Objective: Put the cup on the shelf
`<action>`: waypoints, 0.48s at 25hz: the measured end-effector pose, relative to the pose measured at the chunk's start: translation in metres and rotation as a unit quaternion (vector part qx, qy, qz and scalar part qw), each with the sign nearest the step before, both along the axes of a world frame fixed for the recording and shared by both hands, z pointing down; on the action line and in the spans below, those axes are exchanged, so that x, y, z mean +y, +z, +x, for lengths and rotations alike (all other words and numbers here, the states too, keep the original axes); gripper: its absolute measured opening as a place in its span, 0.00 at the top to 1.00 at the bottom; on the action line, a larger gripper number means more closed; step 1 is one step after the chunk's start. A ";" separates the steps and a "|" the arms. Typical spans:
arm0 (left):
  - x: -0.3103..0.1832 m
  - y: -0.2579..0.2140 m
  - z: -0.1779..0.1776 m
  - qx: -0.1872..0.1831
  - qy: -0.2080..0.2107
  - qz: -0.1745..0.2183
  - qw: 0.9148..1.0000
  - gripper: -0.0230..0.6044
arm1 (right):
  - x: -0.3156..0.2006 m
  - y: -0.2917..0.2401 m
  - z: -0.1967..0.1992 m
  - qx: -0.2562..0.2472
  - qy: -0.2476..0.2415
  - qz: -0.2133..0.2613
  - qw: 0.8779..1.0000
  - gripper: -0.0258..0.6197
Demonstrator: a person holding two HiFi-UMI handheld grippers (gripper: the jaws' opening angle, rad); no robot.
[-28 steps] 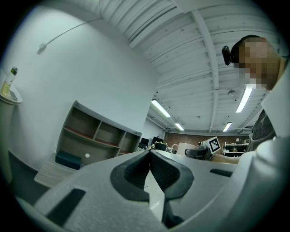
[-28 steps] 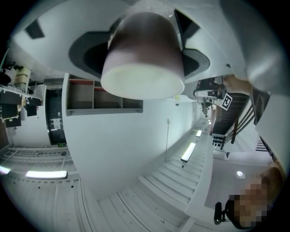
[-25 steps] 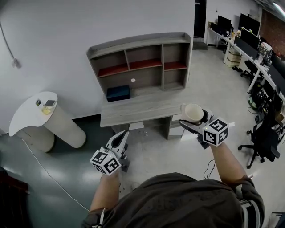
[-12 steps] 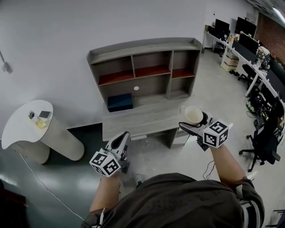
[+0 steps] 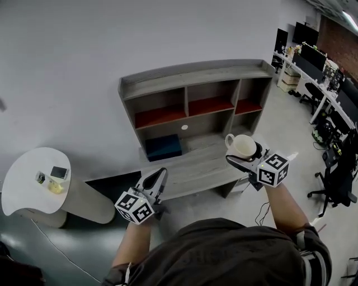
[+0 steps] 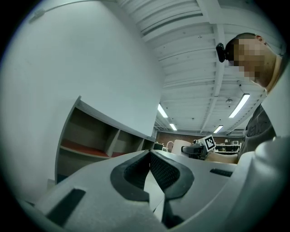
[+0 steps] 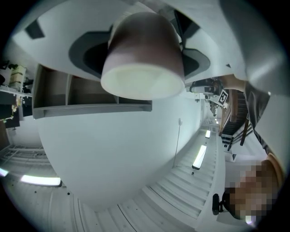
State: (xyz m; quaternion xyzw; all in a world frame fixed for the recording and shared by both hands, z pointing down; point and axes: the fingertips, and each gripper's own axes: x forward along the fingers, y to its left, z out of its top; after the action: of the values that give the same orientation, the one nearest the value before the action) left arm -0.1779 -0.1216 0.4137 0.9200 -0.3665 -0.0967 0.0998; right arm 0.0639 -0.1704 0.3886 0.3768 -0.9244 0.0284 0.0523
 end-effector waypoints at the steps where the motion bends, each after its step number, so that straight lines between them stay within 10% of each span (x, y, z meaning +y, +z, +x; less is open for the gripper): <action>1: -0.010 -0.001 -0.005 -0.001 0.003 -0.001 1.000 0.96 | -0.010 0.000 -0.005 -0.002 0.002 -0.001 1.000 0.29; 12: -0.099 0.002 -0.031 -0.005 0.007 -0.013 1.000 0.96 | -0.098 0.013 -0.017 -0.008 0.012 -0.019 1.000 0.29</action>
State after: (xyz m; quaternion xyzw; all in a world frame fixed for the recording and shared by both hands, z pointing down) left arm -0.2088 -0.2204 0.4161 0.9217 -0.3617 -0.0863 0.1106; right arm 0.0466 -0.2684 0.4019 0.3866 -0.9194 0.0498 0.0520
